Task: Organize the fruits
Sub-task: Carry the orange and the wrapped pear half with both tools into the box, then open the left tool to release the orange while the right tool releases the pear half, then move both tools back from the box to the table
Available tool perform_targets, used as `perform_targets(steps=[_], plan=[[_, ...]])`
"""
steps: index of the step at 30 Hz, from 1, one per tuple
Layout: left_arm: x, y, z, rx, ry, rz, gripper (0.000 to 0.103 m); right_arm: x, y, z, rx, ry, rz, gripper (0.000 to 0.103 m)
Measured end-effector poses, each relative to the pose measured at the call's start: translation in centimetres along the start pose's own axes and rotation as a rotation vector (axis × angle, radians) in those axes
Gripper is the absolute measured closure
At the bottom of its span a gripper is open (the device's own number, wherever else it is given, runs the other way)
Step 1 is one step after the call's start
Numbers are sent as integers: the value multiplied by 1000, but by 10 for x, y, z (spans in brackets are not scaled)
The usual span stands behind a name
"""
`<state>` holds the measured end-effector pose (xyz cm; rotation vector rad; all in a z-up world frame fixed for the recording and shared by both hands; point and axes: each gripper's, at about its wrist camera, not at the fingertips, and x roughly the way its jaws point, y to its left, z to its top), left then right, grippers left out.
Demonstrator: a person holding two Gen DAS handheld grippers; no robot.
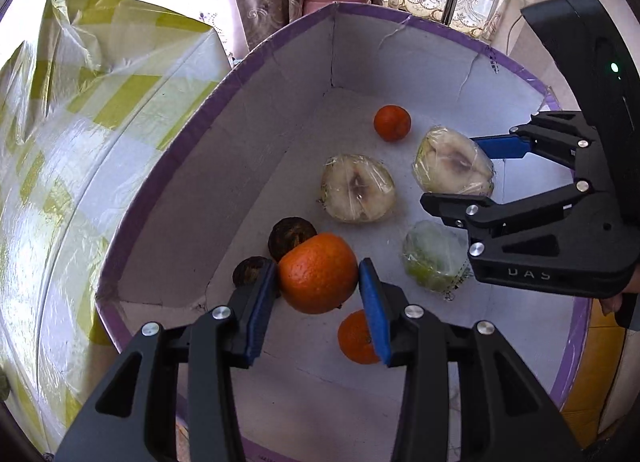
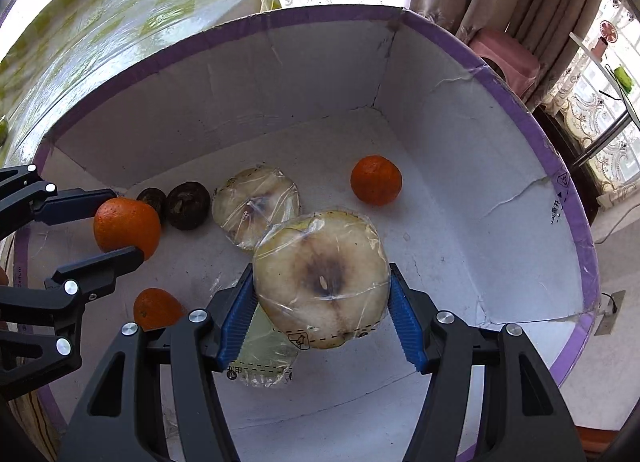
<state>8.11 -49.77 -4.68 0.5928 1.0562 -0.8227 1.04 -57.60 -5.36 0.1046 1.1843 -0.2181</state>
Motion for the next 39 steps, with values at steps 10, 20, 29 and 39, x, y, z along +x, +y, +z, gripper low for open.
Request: perform_targets(steps=[10,20,29,39], plan=[[24,-11,3,36,57,27,61,10,2,2,-29,51,-14,41],[36,-16,8,25,68,28,60,14,3,6,-18,68,-15,41],[25,-10,2,15,58,25,44,12,1,7,0,63,-12,32],[0,-7,0,1,-15,27,26,6,0,8,-1,30,-27,21]])
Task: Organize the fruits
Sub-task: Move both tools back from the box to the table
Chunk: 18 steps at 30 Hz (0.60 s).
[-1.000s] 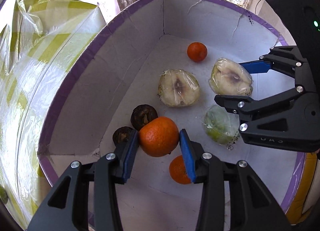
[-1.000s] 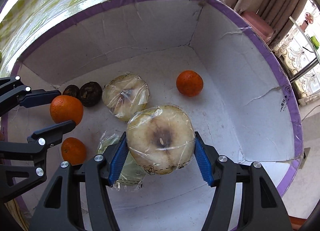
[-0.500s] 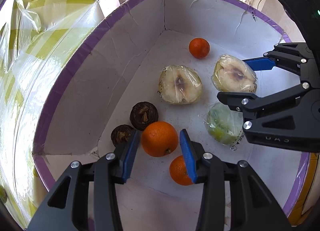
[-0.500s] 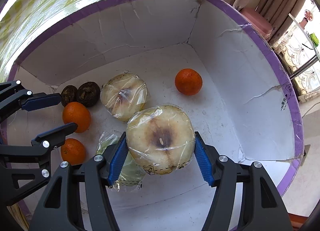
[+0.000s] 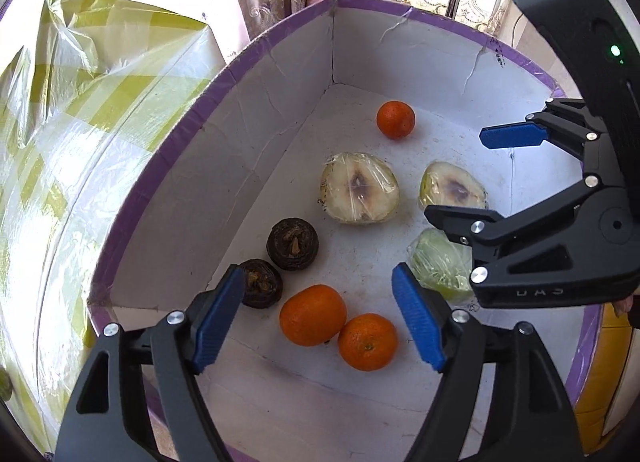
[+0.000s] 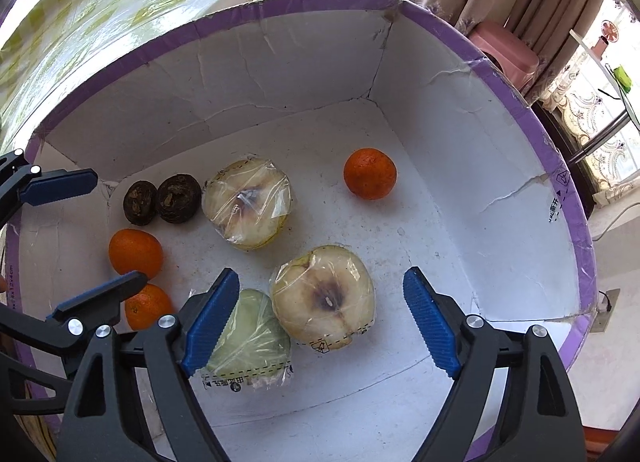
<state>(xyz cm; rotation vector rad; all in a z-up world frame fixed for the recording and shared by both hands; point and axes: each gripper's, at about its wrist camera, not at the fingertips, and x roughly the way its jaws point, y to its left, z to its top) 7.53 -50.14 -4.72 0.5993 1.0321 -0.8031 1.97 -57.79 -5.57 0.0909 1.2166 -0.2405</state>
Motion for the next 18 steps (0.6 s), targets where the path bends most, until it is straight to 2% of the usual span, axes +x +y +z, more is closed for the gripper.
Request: perform_targets(steps=[10,14,18], plan=[[-59,25,-20,-107,-132,13,26,-15,-1,-7,15,-31,-20,21],[-89,44,-34,-173,-201,27,26,-36,0,-2,29,-95,-24,21],[-125,68,-52,-253,-274,45,26,-60,9,2,41,-178,11,21]])
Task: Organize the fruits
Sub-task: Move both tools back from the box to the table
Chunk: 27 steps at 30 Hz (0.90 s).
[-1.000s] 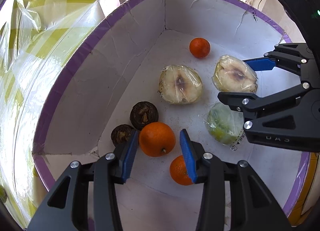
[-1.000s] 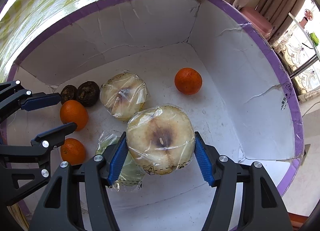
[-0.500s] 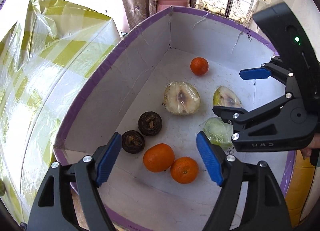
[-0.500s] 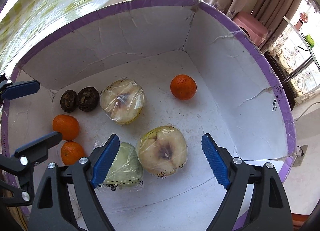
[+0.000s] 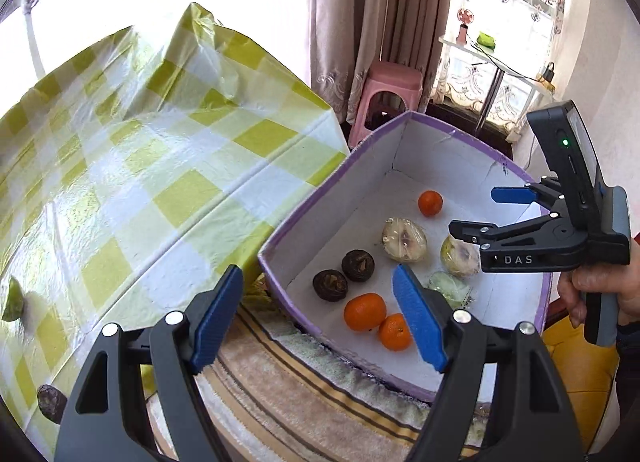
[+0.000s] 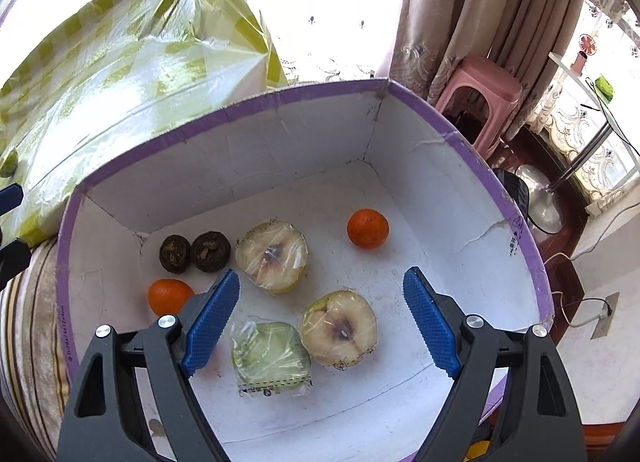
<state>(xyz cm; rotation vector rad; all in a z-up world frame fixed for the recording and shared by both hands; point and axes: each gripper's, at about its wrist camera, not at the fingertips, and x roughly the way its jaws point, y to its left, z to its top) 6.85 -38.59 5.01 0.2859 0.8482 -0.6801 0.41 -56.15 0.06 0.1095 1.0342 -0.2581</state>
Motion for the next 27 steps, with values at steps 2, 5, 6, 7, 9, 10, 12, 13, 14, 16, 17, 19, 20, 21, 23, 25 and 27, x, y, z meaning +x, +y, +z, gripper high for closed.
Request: perform_targets(steps=[2,5,6,7,9,10,12,13,14,16,17,19,20,21,23,25,27], plan=[[-14,13,-1,-41,-33,7,26,-11,7,7,5,-42,37,21],[-40,30,-5,-78,-94,26,26,-27,14,17,13,-99,83,21],[-49,36,-7,-91,-113,39,26,-33,18,19,10,-121,97,21],[-58,42,-9,-106,-129,54,26,-37,21,21,9,-138,106,21],[-73,56,-16,-144,-162,71,26,-48,29,25,6,-169,125,21],[-81,63,-19,-164,-175,80,26,-53,33,27,5,-190,137,21],[-97,78,-28,-199,-200,100,26,-64,40,26,-4,-234,180,21],[-105,86,-32,-219,-212,106,26,-67,44,26,-11,-246,191,21],[-112,94,-38,-242,-223,115,26,-71,51,26,-17,-253,192,21],[-126,109,-52,-284,-239,140,26,-74,62,26,-34,-256,204,21],[-132,117,-61,-304,-244,158,26,-75,67,26,-40,-257,212,21],[-141,132,-78,-340,-247,200,26,-77,77,25,-59,-266,226,21],[-143,139,-89,-359,-240,223,26,-77,82,24,-67,-270,227,21],[-146,147,-98,-381,-236,250,26,-78,87,24,-72,-271,230,21],[-152,161,-116,-411,-235,297,26,-77,96,23,-87,-278,249,21],[-160,172,-132,-431,-236,329,26,-78,106,22,-100,-294,259,21],[-166,185,-148,-459,-229,359,26,-77,120,22,-120,-291,291,16]])
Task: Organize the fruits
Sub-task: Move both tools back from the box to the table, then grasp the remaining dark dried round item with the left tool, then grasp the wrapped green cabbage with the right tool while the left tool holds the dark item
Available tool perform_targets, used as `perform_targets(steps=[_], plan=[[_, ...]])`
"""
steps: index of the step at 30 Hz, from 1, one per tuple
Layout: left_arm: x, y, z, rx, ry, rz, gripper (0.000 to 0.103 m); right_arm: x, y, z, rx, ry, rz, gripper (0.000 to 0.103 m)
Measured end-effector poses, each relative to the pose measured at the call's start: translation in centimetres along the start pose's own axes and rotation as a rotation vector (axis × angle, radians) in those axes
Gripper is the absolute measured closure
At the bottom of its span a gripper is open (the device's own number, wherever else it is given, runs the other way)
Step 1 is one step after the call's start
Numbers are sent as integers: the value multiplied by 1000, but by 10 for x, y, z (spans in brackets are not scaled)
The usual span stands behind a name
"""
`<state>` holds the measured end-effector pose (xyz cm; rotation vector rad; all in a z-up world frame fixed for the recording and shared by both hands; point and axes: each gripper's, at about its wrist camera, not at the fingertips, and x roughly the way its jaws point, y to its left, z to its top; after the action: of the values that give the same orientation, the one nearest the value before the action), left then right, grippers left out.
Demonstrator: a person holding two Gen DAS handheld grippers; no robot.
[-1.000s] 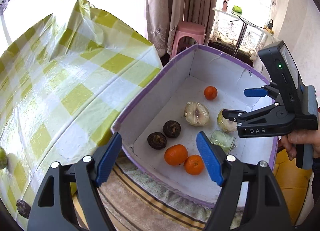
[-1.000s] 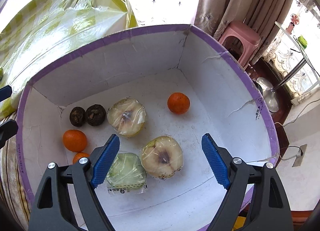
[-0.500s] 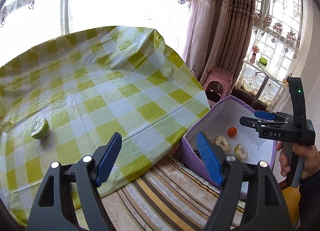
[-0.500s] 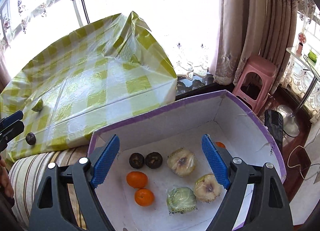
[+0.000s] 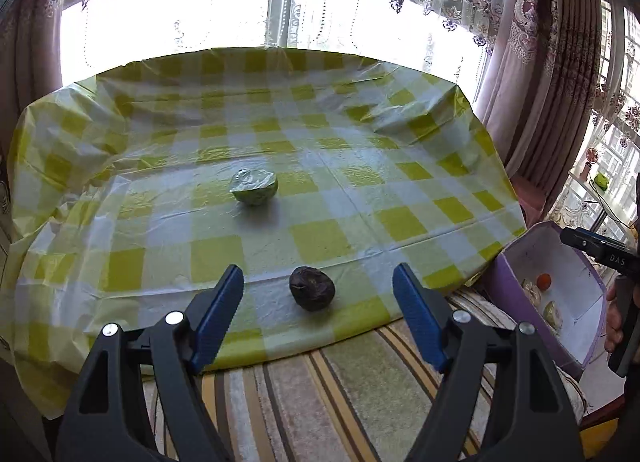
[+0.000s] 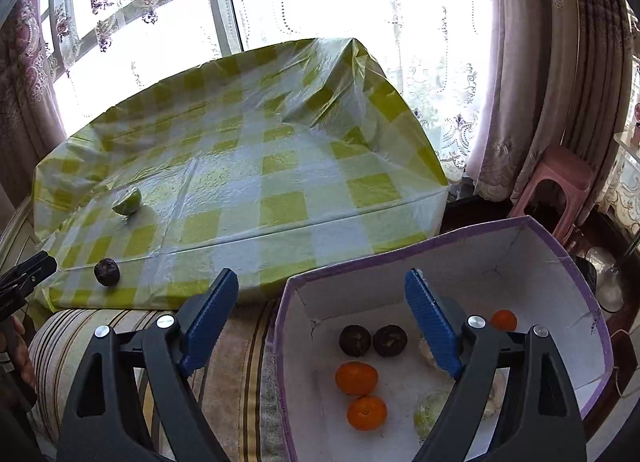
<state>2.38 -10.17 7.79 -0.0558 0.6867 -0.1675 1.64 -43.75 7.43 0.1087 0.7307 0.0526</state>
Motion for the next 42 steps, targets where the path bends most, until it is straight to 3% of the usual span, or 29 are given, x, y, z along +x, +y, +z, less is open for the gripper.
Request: perform_targets(steps=[7,14,15,17,20,26,28,34,42], plan=[[15,21,-11,8,72,23,27,21,57,6,-82,9,33,16],[49,-12,-7,159,153,52,32,35,82,15,-105,-5,-62,16],[55,-14,-6,173,166,55,32,37,83,15,-105,0,-69,12],[66,-18,-3,205,192,62,32,42,84,15,-100,11,-55,5],[82,-25,-3,261,224,82,33,49,83,14,-88,28,-17,5],[105,-34,-5,345,284,116,45,66,83,13,-86,75,16,5],[110,-34,-7,349,302,109,57,72,83,14,-74,92,31,5],[110,-21,-2,277,288,74,62,88,95,21,-55,112,100,5],[100,57,19,-70,172,117,62,123,154,36,-137,147,149,5]])
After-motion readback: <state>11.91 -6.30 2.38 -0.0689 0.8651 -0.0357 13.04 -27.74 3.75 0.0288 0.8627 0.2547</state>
